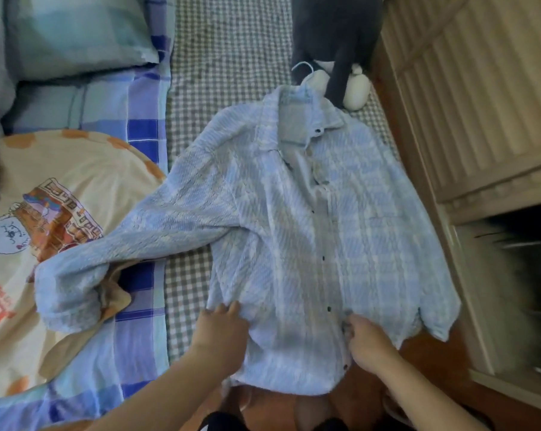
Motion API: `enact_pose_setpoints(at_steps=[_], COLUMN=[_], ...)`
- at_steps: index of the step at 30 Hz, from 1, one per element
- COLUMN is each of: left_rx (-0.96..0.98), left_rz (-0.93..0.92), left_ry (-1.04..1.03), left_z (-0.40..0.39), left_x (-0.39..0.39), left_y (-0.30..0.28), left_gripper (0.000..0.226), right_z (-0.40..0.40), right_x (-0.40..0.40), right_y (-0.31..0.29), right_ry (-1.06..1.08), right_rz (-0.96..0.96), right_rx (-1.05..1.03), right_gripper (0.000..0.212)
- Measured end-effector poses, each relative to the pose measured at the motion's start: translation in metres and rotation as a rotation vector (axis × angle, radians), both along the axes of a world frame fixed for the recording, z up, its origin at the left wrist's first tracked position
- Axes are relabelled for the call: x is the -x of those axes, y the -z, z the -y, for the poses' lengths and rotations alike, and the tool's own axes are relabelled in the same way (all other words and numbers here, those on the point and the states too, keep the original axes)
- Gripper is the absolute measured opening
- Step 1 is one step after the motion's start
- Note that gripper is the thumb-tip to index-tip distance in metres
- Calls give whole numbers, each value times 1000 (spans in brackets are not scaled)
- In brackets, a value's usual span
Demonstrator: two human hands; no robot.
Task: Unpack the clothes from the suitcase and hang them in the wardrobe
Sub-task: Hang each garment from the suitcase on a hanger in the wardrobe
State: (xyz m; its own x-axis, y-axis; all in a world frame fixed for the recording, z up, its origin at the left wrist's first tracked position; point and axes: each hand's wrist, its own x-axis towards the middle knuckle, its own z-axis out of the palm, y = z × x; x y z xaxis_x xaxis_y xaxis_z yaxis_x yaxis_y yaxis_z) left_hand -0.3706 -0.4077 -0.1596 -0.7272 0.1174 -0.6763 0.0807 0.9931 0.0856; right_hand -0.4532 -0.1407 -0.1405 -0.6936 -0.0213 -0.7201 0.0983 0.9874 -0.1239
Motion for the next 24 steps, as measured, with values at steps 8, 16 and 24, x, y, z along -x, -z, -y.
enact_pose_setpoints(at_steps=[8,16,24], left_rx=[-680,-76,27], left_rz=[-192,-569,-280], left_ry=[-838,-121,293], left_z=[-12,22,63], left_x=[142,342,410], left_y=[-46,19,19], left_gripper=[17,57,29], right_z=[25,111,117], right_x=[125,326,411], right_y=[2,38,95], right_ry=[56,-421,-903], right_rz=[-310,-509,-611], right_rx=[318,506,323], right_gripper=[21,56,28])
